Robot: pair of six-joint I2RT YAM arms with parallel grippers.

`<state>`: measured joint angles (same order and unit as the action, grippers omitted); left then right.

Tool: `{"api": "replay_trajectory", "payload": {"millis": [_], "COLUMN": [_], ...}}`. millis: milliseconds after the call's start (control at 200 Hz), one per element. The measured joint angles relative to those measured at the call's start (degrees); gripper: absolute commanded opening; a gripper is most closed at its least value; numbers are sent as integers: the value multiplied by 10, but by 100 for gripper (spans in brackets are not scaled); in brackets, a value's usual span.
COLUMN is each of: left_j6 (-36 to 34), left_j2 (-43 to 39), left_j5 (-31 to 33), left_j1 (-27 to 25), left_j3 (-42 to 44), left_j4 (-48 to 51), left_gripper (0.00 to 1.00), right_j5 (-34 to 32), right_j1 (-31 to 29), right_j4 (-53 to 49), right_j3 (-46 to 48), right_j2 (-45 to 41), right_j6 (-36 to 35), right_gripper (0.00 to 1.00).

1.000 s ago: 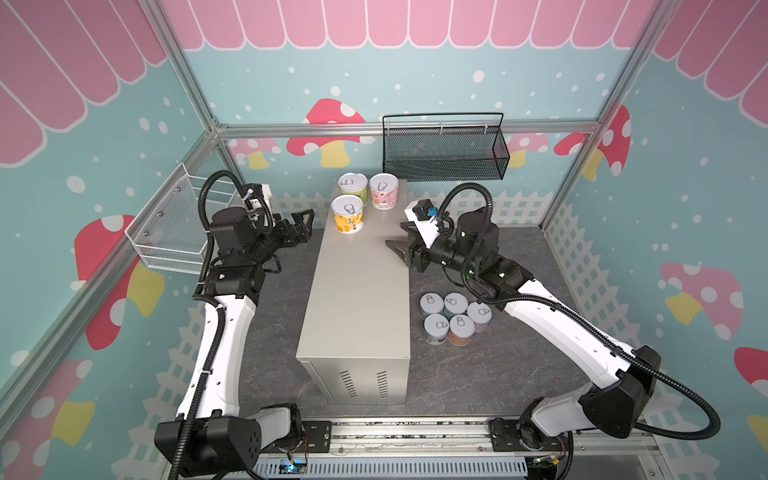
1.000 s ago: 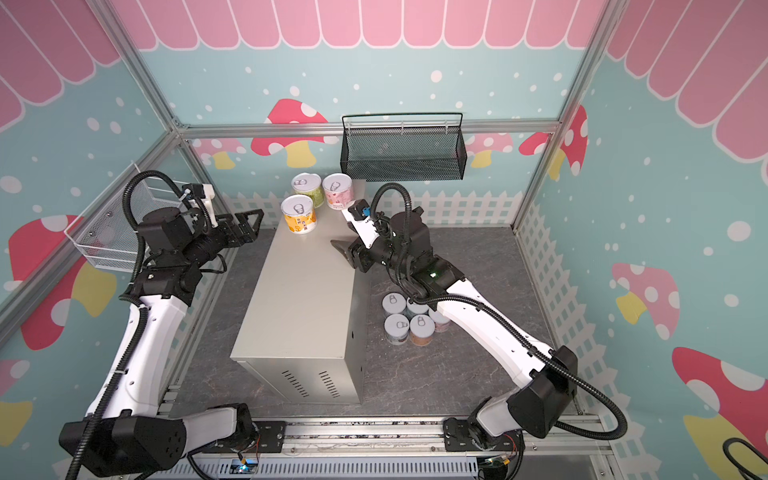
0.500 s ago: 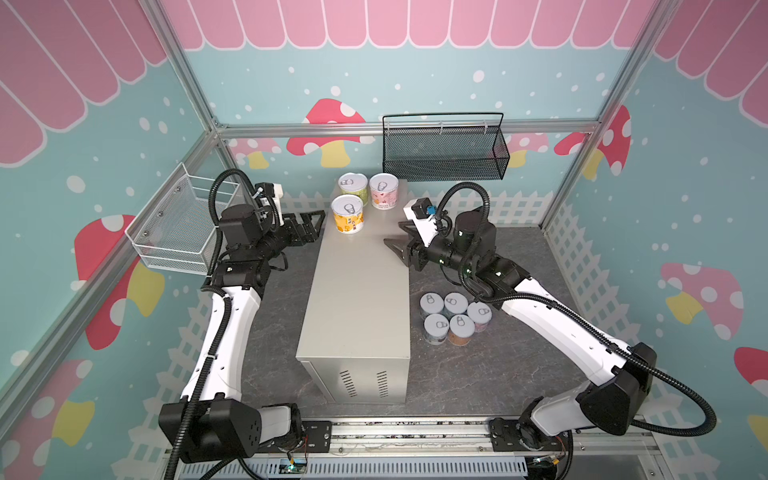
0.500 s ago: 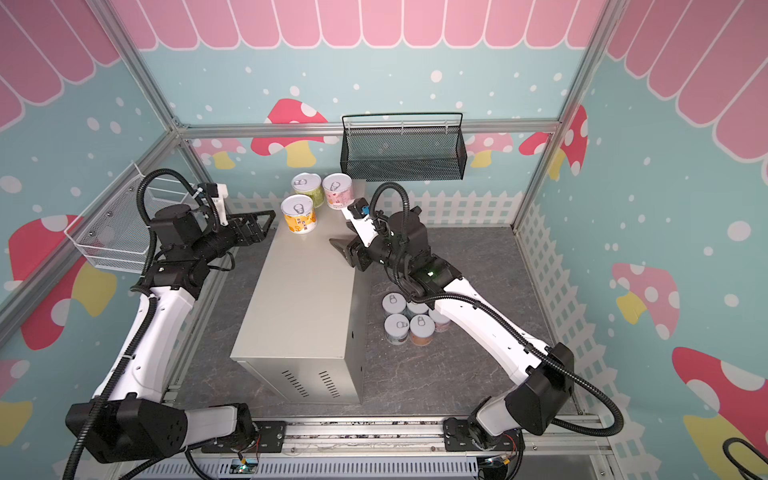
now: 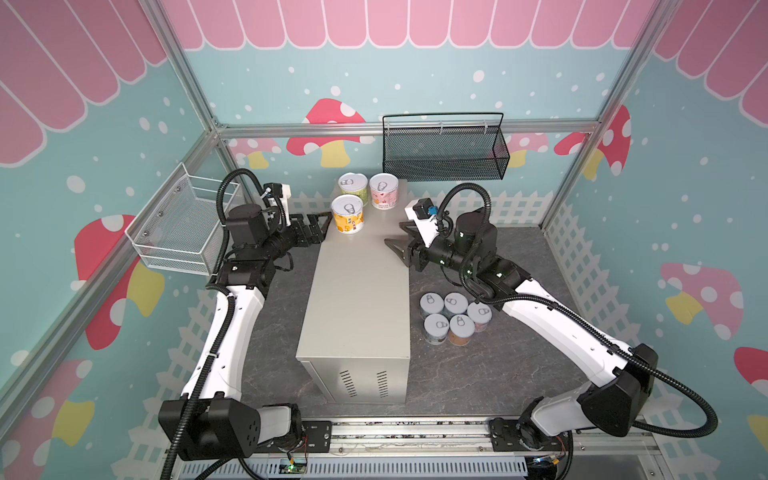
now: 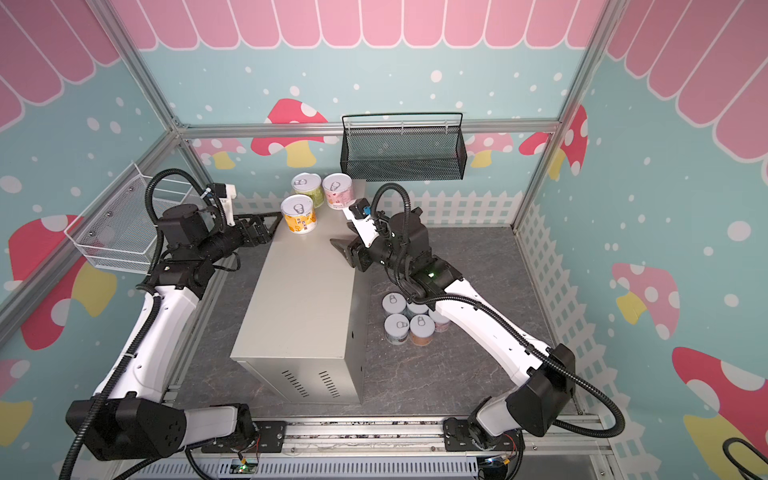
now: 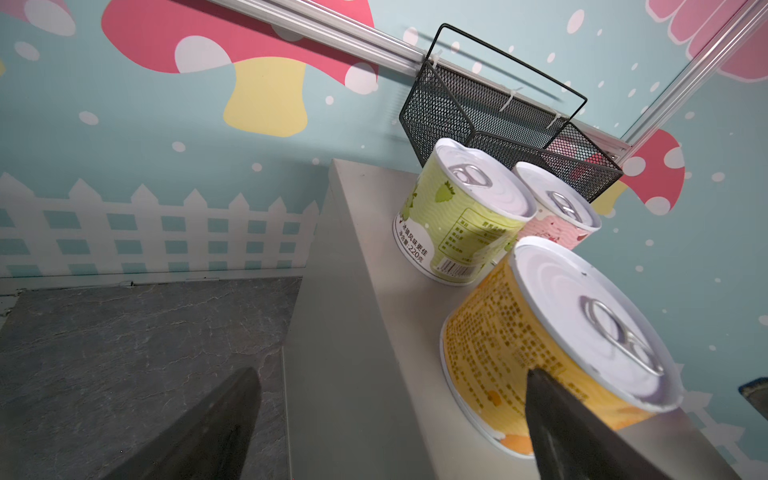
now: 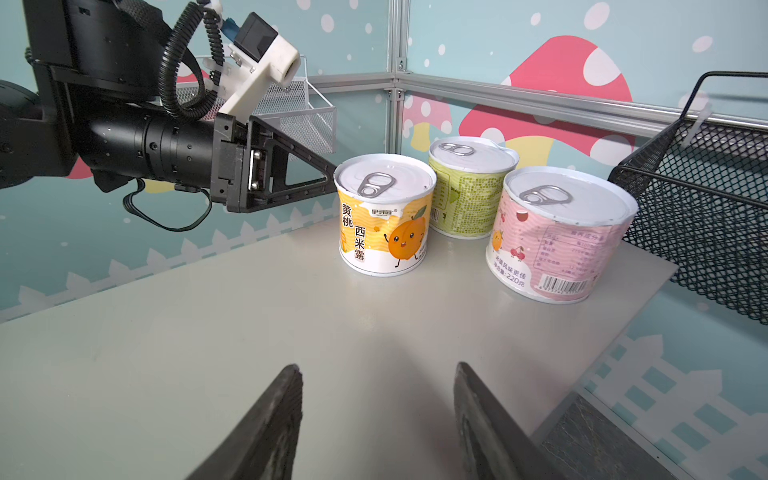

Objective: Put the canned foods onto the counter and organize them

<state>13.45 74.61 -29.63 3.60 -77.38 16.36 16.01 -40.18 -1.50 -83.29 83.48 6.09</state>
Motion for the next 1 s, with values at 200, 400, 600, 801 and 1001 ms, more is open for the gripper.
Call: {"api": "replay_trajectory", "payload": {"millis": [200,400,600,801,1001], "left_j6": [0,0,0,0,-2], "left_j2": [4,9,17,18,18], "left_j5": [0,-2,-3,-4,-2], "left_j1": [0,-1,-5,-7,-7], "left_j3": [0,0,0,0,0], "left_j4": [0,0,1,1,1], "left_gripper": [100,100,100,100,100], "right_j5": [-1,-1,-1,-2,-5], "right_j1": [0,0,0,0,0], "right_j4": [2,9,11,12,13], "right_j3": [8,11,21,23,24], "right_j2": [-8,-9,-14,-19,-19], "right_j6": [0,0,0,0,2], "right_gripper": [59,59,59,59,66]}}
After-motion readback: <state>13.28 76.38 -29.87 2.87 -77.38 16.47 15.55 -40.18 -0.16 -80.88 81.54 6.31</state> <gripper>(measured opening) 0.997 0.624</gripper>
